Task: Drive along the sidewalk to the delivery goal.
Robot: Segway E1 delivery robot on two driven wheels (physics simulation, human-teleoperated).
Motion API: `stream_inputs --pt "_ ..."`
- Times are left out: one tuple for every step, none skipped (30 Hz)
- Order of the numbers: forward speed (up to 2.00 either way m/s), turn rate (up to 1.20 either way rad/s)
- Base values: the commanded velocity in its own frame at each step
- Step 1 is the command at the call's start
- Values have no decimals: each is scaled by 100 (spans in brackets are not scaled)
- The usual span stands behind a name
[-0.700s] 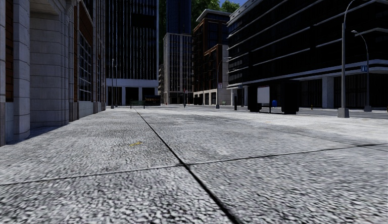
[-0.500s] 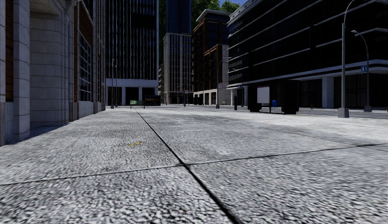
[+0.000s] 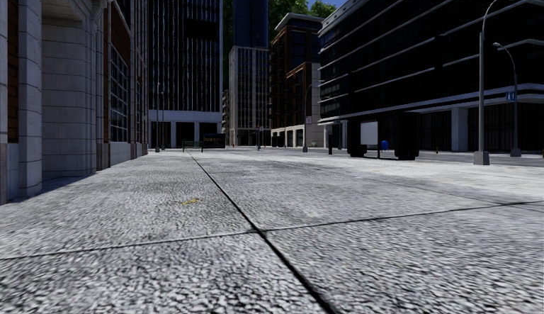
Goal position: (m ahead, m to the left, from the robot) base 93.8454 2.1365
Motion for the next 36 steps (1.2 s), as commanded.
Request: stream_inputs --pt "0 0" --pt "0 0" --pt "0 0" --pt "0 0" --pt "0 0" --pt "0 0" --pt "0 0" --pt "0 0" --pt "0 0" --pt "190 0" --pt "196 0" --pt "196 0" --pt "197 0" --pt "198 0" --pt "199 0" --pt "199 0" --pt "199 0" --pt "199 0" --pt "200 0" --pt "200 0" --pt "200 0" --pt "200 0" --pt "200 0" --pt "200 0" --pt "200 0" --pt "200 0" --pt "200 0" --pt "200 0" --pt "200 0" --pt "200 0" --pt "200 0" --pt "200 0" --pt "200 0" --pt "200 0" --pt "200 0" --pt "200 0"
